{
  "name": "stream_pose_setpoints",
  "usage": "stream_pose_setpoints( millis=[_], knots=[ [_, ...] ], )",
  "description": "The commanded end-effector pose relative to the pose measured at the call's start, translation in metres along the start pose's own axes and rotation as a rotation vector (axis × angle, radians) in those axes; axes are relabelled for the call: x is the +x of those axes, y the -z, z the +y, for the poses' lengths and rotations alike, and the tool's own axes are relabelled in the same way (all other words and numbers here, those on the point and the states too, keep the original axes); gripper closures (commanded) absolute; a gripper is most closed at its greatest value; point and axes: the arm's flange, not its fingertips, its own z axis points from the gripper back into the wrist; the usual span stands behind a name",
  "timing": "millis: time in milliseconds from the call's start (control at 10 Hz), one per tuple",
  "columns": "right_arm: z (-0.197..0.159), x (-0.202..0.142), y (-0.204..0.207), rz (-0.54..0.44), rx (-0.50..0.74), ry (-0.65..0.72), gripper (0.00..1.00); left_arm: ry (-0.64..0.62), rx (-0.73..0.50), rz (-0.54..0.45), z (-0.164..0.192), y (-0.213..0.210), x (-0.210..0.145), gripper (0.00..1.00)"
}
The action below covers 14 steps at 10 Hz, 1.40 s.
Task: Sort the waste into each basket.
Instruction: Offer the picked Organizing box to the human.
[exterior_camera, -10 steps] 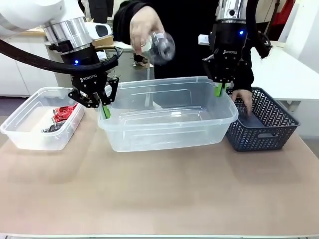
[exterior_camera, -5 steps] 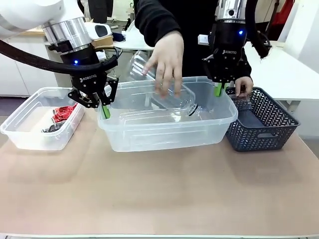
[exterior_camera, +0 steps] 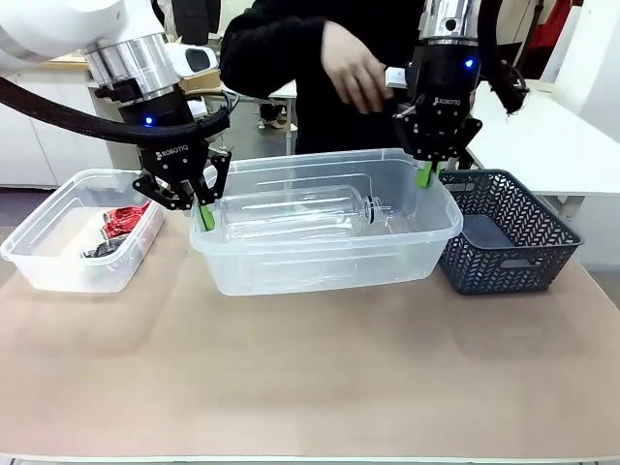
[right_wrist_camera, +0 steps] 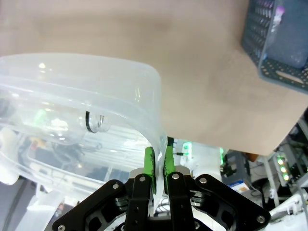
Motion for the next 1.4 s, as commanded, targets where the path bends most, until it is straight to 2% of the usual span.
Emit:
stream_pose_setpoints(
  millis=[0, 1300],
  knots=[
    [-0.0005, -0.0007, -0.0038, -0.007, 0.0, -0.042, 0.9, -0.004, 0.002, -0.005, -0.0011, -0.0031, 0.0017, 0.96],
    [-0.0005, -0.0007, -0.0038, -0.007, 0.0, -0.042, 0.9, -0.004, 0.002, -0.005, -0.0011, -0.0031, 0.0017, 0.96]
  ],
)
